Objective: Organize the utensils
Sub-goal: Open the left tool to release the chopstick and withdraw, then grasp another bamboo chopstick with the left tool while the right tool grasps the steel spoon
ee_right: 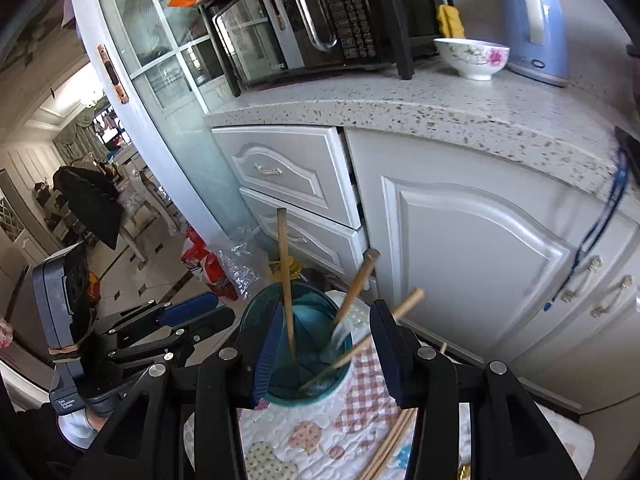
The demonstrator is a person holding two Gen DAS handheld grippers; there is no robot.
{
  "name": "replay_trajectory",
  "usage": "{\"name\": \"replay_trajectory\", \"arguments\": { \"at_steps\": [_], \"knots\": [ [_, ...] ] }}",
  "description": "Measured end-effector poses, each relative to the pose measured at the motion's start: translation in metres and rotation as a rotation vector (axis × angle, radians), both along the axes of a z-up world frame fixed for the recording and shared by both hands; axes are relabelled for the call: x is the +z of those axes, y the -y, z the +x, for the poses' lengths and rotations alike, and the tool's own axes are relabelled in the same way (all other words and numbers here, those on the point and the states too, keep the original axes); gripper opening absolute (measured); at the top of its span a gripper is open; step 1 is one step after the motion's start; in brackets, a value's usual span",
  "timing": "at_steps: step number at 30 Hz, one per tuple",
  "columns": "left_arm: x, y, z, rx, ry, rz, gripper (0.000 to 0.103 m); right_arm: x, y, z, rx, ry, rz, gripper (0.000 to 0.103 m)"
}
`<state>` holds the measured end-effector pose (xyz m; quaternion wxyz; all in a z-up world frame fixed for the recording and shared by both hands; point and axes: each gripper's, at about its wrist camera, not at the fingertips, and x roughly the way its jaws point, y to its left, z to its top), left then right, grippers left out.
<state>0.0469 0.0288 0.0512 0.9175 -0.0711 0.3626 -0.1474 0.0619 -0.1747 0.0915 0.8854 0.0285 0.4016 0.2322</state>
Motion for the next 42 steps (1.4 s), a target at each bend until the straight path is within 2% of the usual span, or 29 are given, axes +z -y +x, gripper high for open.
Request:
{"name": "replay_trajectory", "arguments": {
  "at_steps": [13, 25, 31, 38, 42],
  "knots": [
    [0.014, 0.044, -0.045, -0.047, 0.056, 0.065, 0.031, -0.005, 0.027, -0.068, -0.072, 0.043, -0.014, 0.043],
    [0.003, 0.093, -0.064, -0.140, 0.024, 0.064, 0.031, -0.025, 0.072, -0.112, -0.182, 0.030, -0.026, 0.044],
    [-0.020, 0.101, -0.064, -0.178, -0.047, 0.032, 0.031, -0.048, 0.101, -0.122, -0.241, -0.017, -0.042, 0.044],
    [-0.067, 0.115, -0.061, -0.252, -0.175, 0.024, 0.031, -0.109, 0.131, -0.115, -0.273, -0.162, -0.032, 0.044],
    [-0.099, 0.126, -0.058, -0.300, -0.253, 0.054, 0.031, -0.136, 0.132, -0.112, -0.258, -0.224, -0.008, 0.044]
  ]
}}
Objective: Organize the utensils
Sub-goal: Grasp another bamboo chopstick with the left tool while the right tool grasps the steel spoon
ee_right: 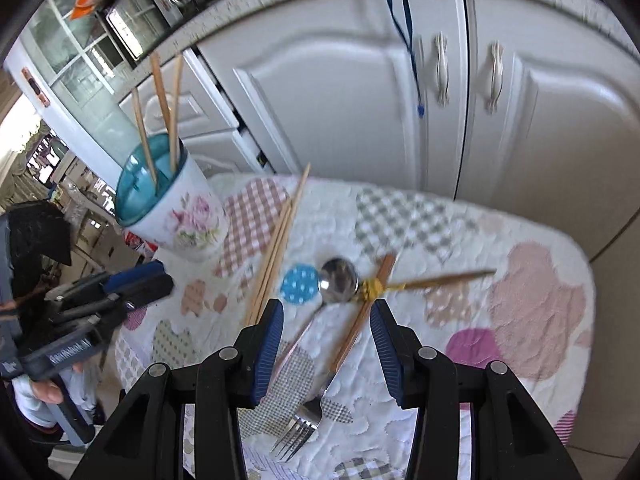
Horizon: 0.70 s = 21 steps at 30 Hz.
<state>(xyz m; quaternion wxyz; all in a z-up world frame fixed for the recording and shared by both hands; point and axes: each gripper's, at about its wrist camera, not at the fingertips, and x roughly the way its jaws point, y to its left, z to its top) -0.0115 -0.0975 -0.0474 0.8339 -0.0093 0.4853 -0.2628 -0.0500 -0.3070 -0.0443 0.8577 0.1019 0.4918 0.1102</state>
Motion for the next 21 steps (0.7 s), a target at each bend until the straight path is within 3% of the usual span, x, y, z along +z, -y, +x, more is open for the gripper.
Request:
{"name": "replay_trajectory", "arguments": {
  "at_steps": [4, 11, 17, 21],
  "knots": [
    [-0.030, 0.015, 0.007, -0.012, -0.073, 0.021, 0.022, -0.017, -0.006, 0.002, 0.042, -0.039, 0.030, 0.044],
    [-0.062, 0.029, 0.028, 0.028, -0.126, 0.049, 0.016, -0.036, -0.012, 0.010, 0.063, -0.089, 0.032, 0.044],
    [-0.063, 0.026, 0.041, 0.093, -0.126, 0.032, 0.016, -0.037, -0.005, 0.023, 0.064, -0.091, 0.027, 0.044],
    [-0.067, 0.023, 0.041, 0.084, -0.140, 0.019, 0.016, -0.040, -0.001, 0.038, 0.072, -0.092, 0.019, 0.044]
  ]
}}
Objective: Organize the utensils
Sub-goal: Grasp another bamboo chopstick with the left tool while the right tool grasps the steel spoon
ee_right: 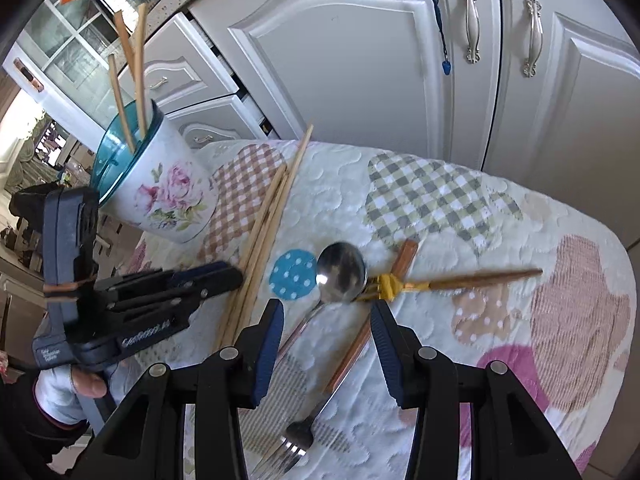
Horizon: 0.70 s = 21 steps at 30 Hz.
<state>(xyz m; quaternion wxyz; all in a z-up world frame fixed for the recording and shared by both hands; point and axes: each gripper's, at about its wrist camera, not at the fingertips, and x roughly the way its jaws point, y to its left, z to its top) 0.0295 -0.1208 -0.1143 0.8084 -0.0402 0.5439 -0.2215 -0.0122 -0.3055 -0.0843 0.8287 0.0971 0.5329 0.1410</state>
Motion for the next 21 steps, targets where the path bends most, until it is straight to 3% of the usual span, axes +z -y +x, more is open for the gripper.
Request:
{"name": "replay_trajectory", "arguments": {
  "at_steps": [6, 8, 11, 14, 16, 21],
  "knots": [
    [0.000, 0.006, 0.007, 0.022, 0.001, 0.020, 0.015, -0.004, -0.003, 0.018, 0.035, 0.003, -0.020, 0.044],
    [0.000, 0.007, 0.005, 0.013, 0.010, 0.036, 0.006, -0.006, -0.006, 0.027, 0.056, 0.005, -0.042, 0.042],
    [0.000, 0.004, -0.001, -0.009, 0.002, 0.029, 0.006, -0.011, -0.010, 0.041, 0.097, 0.005, -0.057, 0.037],
    [0.000, -0.005, -0.009, -0.019, -0.019, 0.022, 0.005, -0.018, -0.013, 0.053, 0.136, 0.010, -0.092, 0.029],
    [0.000, -0.014, -0.018, -0.026, -0.030, 0.025, 0.004, -0.026, -0.015, 0.058, 0.163, -0.009, -0.102, 0.018],
    [0.000, -0.038, -0.046, -0.044, -0.053, 0.029, 0.004, -0.029, -0.026, 0.046, 0.244, -0.030, -0.089, 0.008]
  ]
}}
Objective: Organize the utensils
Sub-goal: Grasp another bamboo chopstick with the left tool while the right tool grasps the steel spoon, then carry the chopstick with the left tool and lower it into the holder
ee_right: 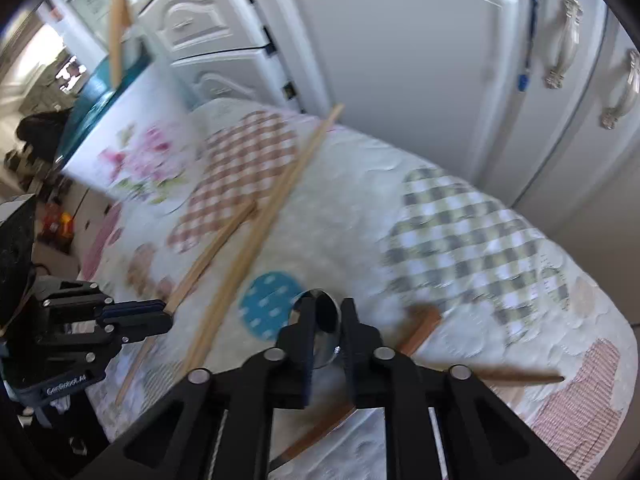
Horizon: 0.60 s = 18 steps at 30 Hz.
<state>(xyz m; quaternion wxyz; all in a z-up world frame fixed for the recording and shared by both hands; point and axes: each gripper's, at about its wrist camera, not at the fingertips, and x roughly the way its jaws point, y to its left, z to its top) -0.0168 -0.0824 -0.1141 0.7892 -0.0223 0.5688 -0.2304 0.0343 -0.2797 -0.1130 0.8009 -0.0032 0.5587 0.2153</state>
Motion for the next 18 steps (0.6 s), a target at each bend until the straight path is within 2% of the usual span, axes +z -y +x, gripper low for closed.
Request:
{"name": "replay_trajectory", "arguments": {
  "at_steps": [6, 10, 13, 16, 18],
  "knots": [
    [0.004, -0.010, -0.022, -0.032, -0.023, 0.020, 0.004, -0.004, -0.017, -0.039, 0.102, -0.062, 0.025, 0.007],
    [0.011, -0.006, -0.017, -0.049, 0.010, 0.050, 0.004, -0.008, -0.028, -0.062, 0.158, -0.086, 0.049, 0.007],
    [0.018, 0.003, -0.005, -0.053, 0.050, 0.054, 0.007, -0.008, -0.023, -0.066, 0.114, -0.075, 0.069, 0.008],
    [0.015, 0.015, 0.009, -0.064, 0.062, 0.078, 0.009, -0.013, -0.012, -0.074, 0.063, -0.107, 0.127, 0.020],
    [0.011, 0.025, 0.017, -0.076, 0.072, 0.092, 0.010, -0.014, -0.008, -0.079, 0.052, -0.109, 0.145, 0.020]
  ]
}}
